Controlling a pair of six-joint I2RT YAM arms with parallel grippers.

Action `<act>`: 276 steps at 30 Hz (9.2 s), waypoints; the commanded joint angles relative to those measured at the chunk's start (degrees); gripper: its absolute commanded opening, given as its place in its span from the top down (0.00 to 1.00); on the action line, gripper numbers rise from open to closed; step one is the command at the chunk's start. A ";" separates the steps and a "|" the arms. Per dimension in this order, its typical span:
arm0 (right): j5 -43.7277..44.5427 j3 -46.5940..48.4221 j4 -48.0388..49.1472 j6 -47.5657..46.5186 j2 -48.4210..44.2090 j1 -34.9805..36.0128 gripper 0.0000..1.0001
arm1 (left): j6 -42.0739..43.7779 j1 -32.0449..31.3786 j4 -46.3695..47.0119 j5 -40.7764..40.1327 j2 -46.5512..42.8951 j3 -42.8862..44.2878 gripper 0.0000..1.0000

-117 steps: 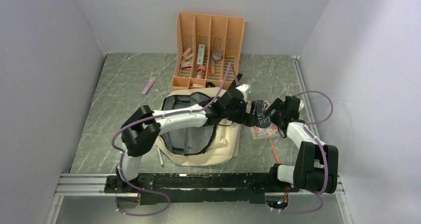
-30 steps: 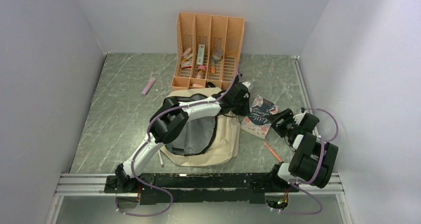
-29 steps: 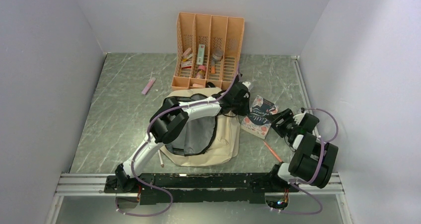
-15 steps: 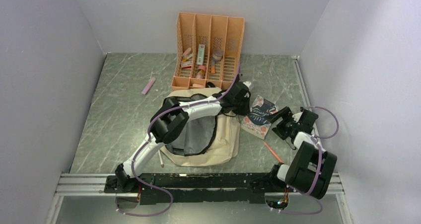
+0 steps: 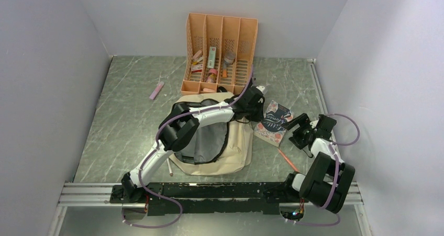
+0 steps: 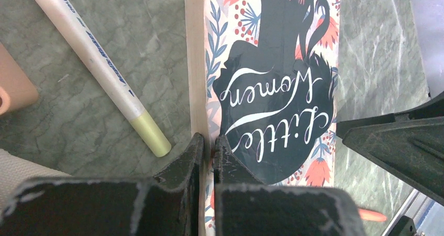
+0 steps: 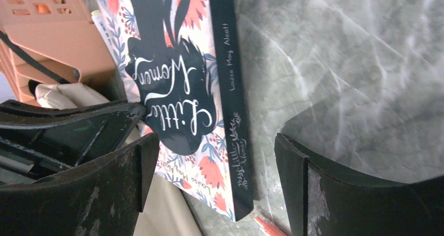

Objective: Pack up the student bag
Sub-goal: Pick up the book from the center of the board, then place the book in the student bag.

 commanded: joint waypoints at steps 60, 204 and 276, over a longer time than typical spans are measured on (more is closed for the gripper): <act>2.49 10.15 -1.74 -1.19 -14.78 4.16 1.00 | 5.92 4.13 5.52 10.39 -30.67 -24.66 0.19; 32.98 46.57 -5.99 -13.79 25.05 77.08 1.00 | -8.14 15.91 -25.05 -18.66 -88.54 -48.89 0.95; 30.28 33.97 8.16 -8.94 13.56 75.01 1.00 | -5.42 19.03 18.86 -6.60 -60.92 -66.09 0.06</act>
